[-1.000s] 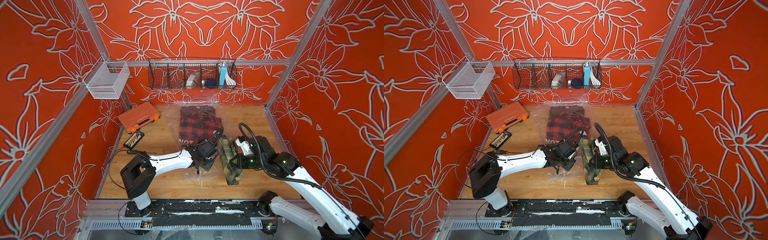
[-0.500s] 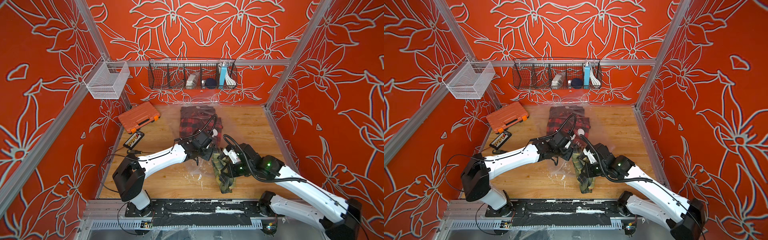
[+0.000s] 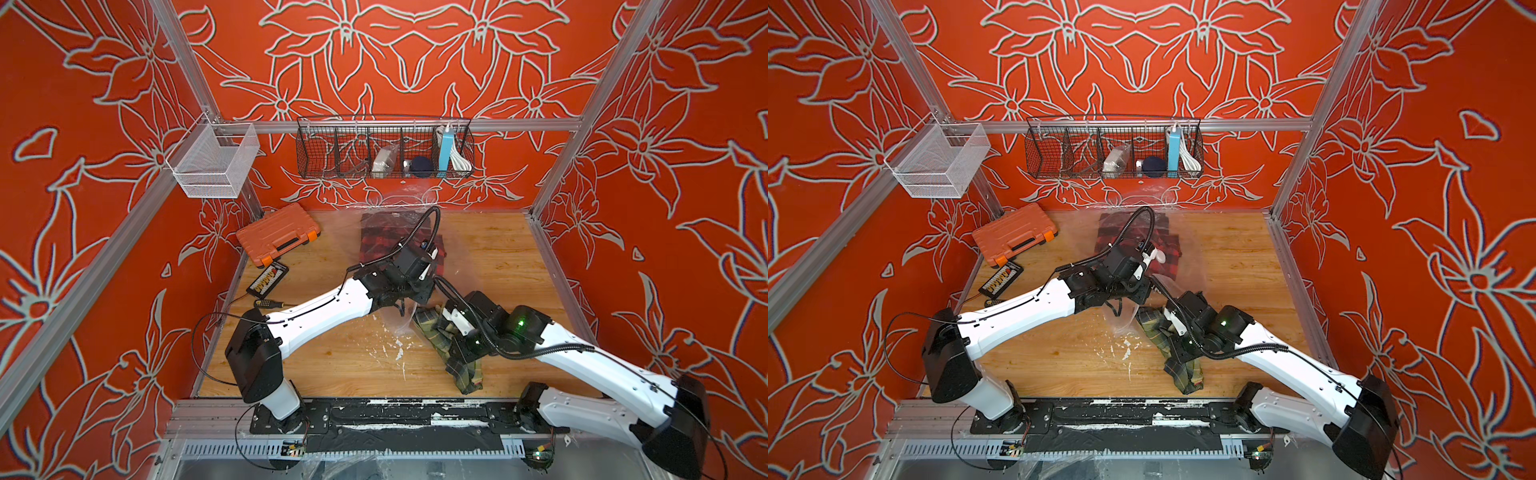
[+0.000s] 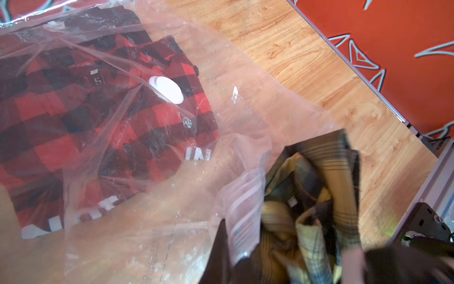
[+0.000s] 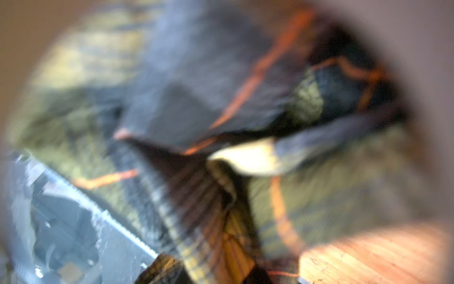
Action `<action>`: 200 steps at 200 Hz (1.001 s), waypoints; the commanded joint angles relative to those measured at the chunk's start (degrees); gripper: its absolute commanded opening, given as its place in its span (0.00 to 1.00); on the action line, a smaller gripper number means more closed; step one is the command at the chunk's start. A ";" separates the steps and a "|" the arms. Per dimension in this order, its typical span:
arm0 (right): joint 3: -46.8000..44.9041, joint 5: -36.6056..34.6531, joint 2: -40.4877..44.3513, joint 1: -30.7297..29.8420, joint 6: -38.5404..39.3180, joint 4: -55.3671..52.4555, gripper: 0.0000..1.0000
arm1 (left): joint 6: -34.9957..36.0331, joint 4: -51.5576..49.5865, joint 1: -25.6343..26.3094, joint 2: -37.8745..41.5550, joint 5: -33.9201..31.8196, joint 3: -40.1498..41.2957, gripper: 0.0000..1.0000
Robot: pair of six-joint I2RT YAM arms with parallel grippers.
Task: Place the folded shirt into the vacuum bag
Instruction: Place the shirt in the vacuum bag.
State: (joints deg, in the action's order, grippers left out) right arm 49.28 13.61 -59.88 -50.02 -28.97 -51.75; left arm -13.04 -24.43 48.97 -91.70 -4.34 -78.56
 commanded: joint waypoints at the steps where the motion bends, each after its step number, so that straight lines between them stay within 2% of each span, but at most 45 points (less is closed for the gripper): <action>1: 5.82 2.20 -0.37 -1.56 5.41 -1.14 0.00 | 0.70 2.22 -0.08 -0.63 1.07 -0.60 0.00; 43: 7.86 10.27 -6.43 -1.59 6.91 3.89 0.00 | 0.42 4.59 -0.10 1.95 1.75 2.13 0.00; 72: 5.45 6.42 -9.88 2.47 6.77 2.72 0.00 | 0.95 4.59 -0.12 2.68 1.91 3.16 0.00; 114: 1.35 -0.83 -7.83 9.07 4.69 3.66 0.00 | -0.73 8.97 0.29 6.62 5.16 9.90 0.00; 142: 3.26 1.25 -11.10 9.50 6.58 5.71 0.00 | -2.29 11.09 1.42 8.41 6.44 12.69 0.00; 187: 7.52 6.34 -8.66 8.89 10.07 16.65 0.00 | -2.30 9.95 2.17 8.63 4.54 11.35 0.00; 200: 8.35 5.34 -9.68 8.89 10.64 18.36 0.00 | -2.00 9.36 2.19 8.39 3.86 10.94 0.00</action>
State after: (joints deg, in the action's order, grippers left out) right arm 53.52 17.65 -70.35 -40.84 -21.67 -42.46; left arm -15.05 -15.77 50.65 -84.79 -0.30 -65.91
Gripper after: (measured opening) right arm 0.178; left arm 0.047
